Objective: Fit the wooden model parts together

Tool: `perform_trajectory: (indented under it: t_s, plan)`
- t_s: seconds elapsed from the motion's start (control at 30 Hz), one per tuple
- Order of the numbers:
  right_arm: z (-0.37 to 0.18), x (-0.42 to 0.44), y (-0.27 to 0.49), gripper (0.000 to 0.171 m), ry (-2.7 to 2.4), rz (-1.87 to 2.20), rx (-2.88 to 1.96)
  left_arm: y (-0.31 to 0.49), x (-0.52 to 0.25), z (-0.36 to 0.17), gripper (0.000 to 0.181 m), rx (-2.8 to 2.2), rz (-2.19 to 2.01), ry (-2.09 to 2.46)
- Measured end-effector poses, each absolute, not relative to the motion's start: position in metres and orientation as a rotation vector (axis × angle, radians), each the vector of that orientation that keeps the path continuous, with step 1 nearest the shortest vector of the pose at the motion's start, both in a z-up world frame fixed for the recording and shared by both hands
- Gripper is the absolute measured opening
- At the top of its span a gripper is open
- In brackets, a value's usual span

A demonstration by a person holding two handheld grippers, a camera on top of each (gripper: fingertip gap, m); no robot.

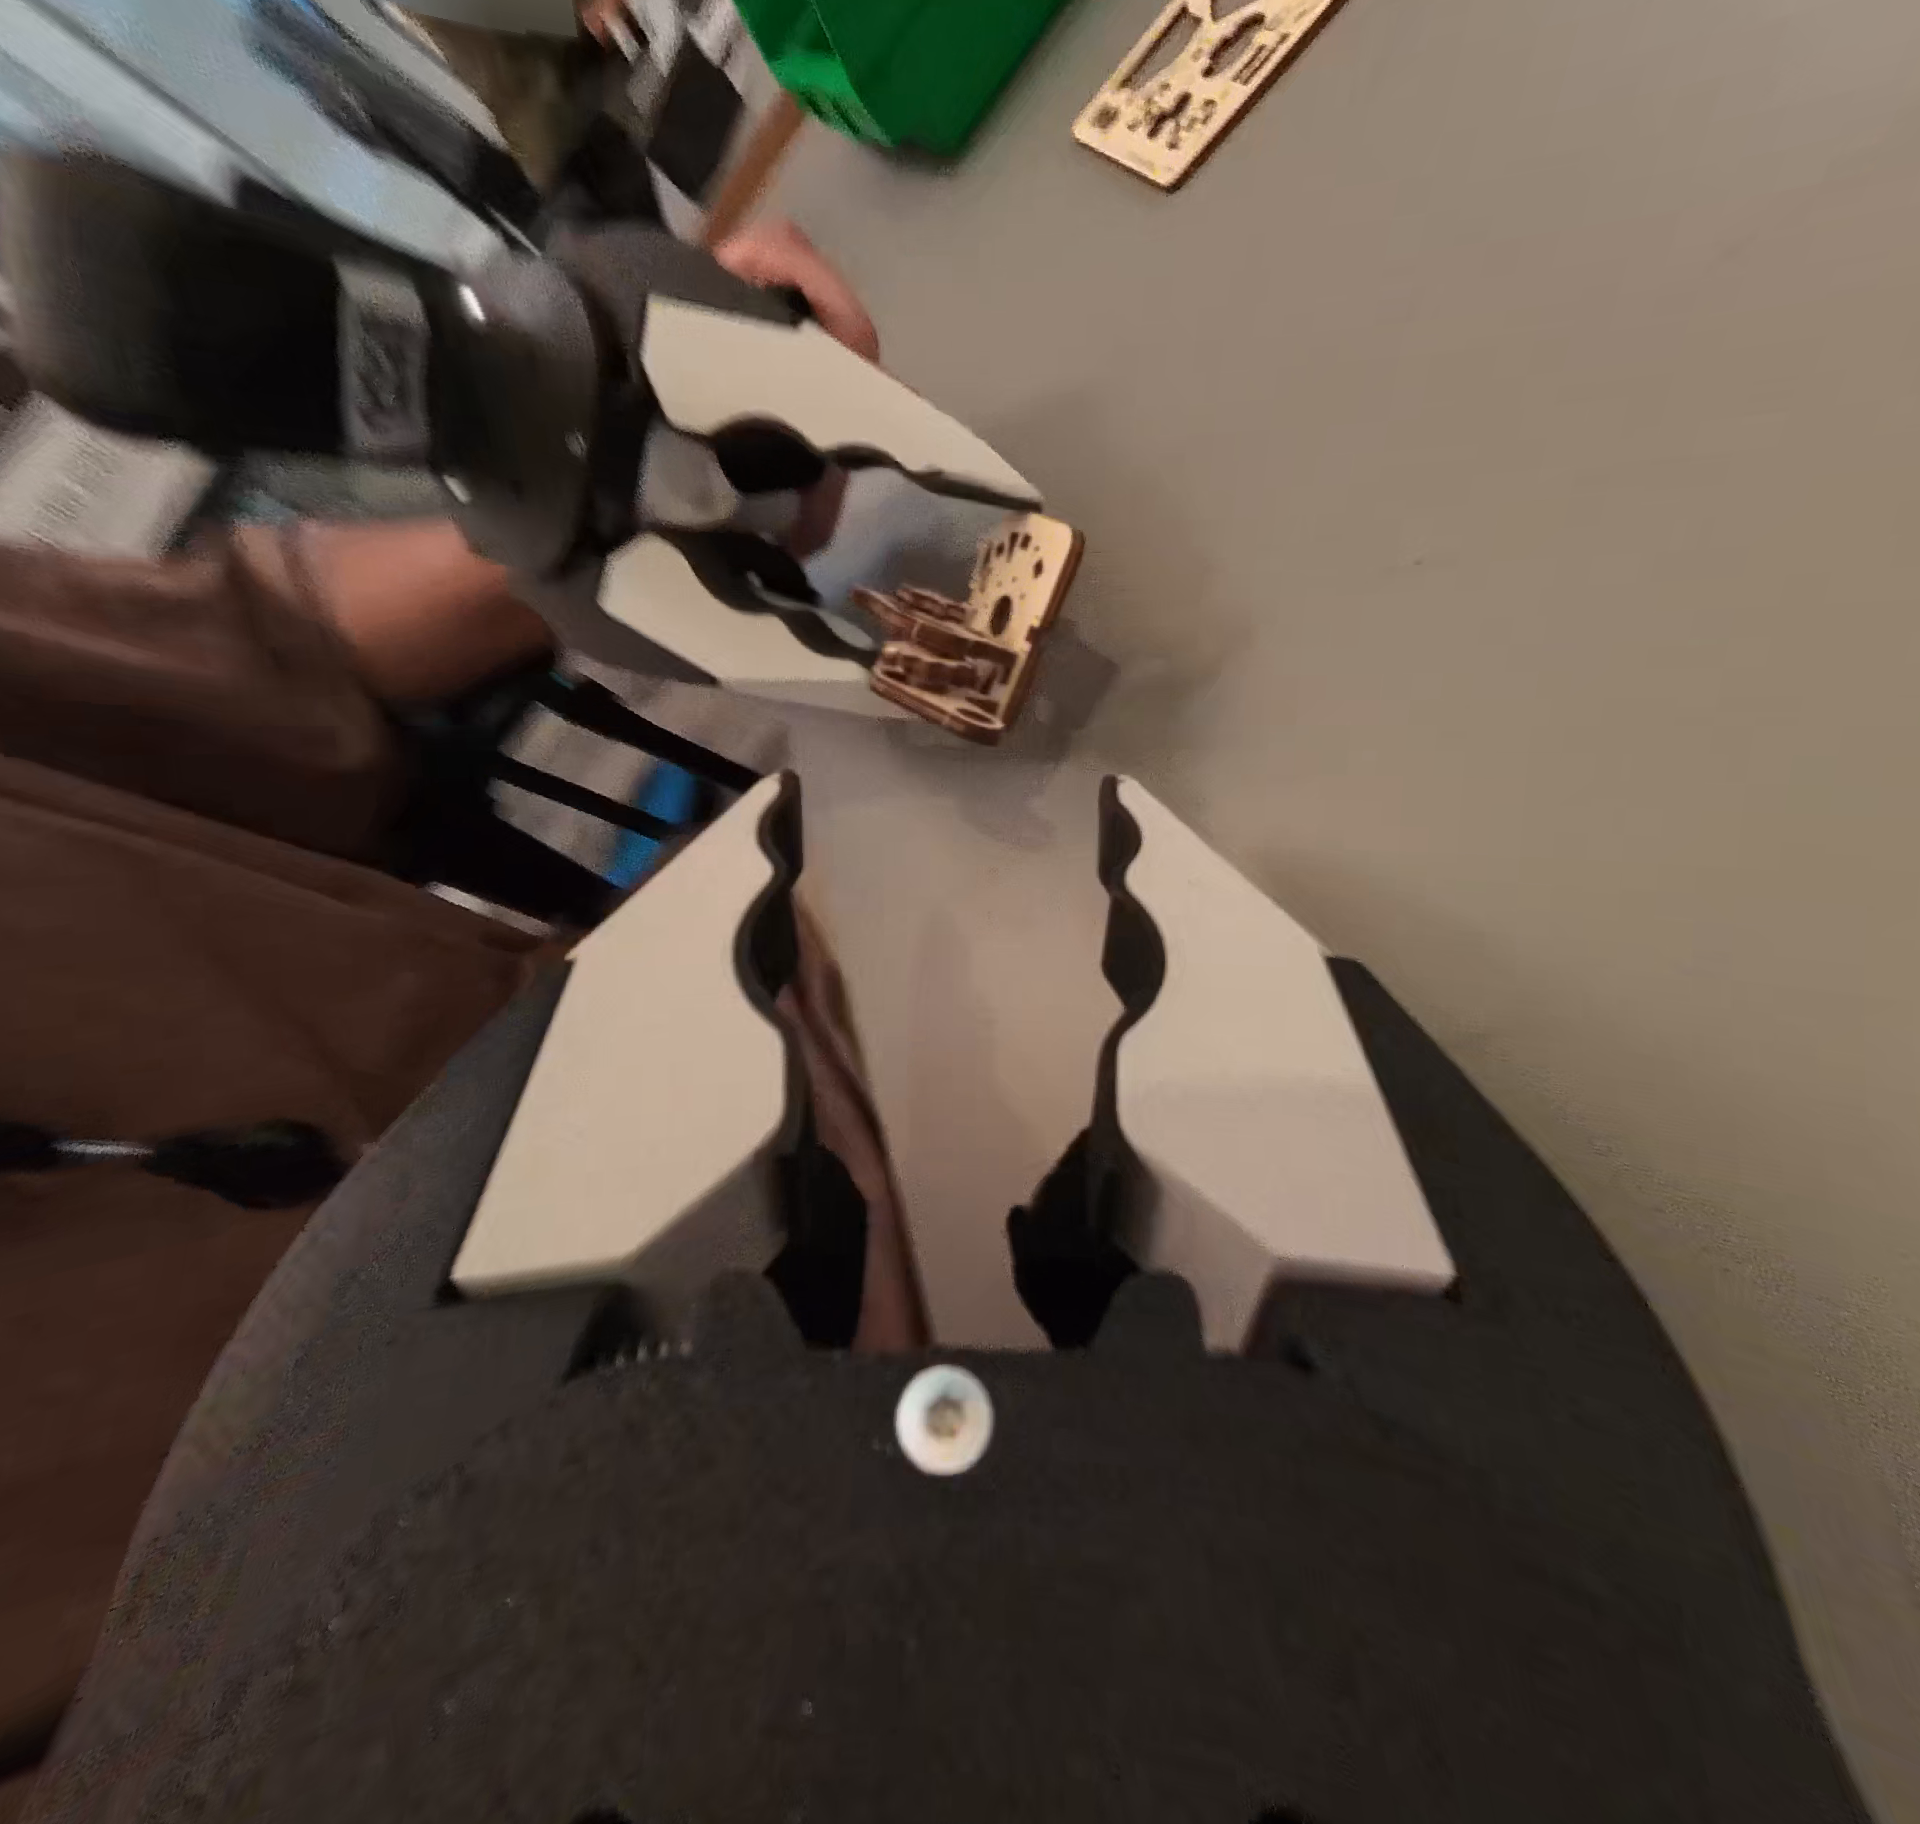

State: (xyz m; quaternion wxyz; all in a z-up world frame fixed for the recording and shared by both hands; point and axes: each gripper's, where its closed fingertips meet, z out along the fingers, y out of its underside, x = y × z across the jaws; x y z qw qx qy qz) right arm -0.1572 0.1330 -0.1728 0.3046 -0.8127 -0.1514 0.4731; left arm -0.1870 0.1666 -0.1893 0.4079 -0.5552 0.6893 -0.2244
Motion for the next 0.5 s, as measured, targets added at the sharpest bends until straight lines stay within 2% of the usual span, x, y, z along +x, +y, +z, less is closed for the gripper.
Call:
perform_trajectory:
  t_s: [0.1, 0.37, 0.5]
  plan:
    - [-0.161, -0.162, 0.134, 0.054, -0.212, 1.486, -2.098, 0.169, -0.186, -0.176, 0.043, -1.37, -0.512, 1.677]
    - [-0.156, -0.174, 0.16, 0.042, 0.062, 1.534, -2.003, 0.178, -0.181, -0.176, 0.043, -1.625, -0.558, 1.471]
    - [-0.162, -0.165, 0.169, 0.045, 0.195, 1.568, -1.961, 0.179, -0.176, -0.178, 0.043, -1.704, -0.658, 1.405]
